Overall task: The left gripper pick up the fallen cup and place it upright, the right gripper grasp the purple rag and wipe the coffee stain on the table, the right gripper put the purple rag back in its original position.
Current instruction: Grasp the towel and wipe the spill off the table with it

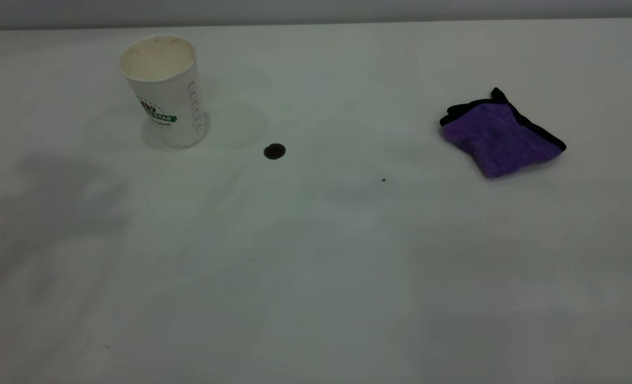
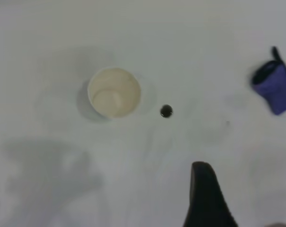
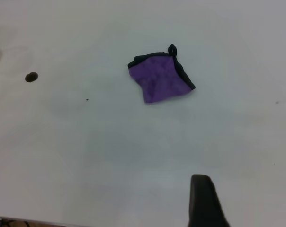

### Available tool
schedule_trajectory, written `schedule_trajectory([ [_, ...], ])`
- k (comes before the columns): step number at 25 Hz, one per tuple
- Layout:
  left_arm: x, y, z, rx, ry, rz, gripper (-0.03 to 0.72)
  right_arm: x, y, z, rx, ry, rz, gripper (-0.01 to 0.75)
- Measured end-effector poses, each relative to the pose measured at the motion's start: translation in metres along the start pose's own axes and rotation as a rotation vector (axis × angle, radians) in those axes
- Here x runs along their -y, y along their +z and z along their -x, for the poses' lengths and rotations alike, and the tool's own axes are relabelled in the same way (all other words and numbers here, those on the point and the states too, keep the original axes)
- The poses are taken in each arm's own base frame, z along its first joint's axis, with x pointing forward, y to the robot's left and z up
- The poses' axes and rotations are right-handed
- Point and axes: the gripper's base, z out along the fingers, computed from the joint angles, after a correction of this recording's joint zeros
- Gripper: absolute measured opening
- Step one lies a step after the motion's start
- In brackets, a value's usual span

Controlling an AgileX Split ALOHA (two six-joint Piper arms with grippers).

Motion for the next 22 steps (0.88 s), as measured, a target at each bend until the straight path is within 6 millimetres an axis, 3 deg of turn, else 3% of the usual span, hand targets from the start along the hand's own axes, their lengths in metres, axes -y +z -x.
schedule_trajectory([
  [4,0.010,-0.044,-0.018,0.108,0.016,0.016,0.482,0.000,0.000,0.000,0.000,0.000,0.000,0.493],
  [8,0.012,-0.057,-0.051,0.109,0.011,0.021,0.482,0.000,0.000,0.000,0.000,0.000,0.000,0.493],
  [22,-0.032,-0.004,-0.223,-0.173,0.020,0.276,0.505,0.000,0.000,0.000,0.000,0.000,0.000,0.493],
])
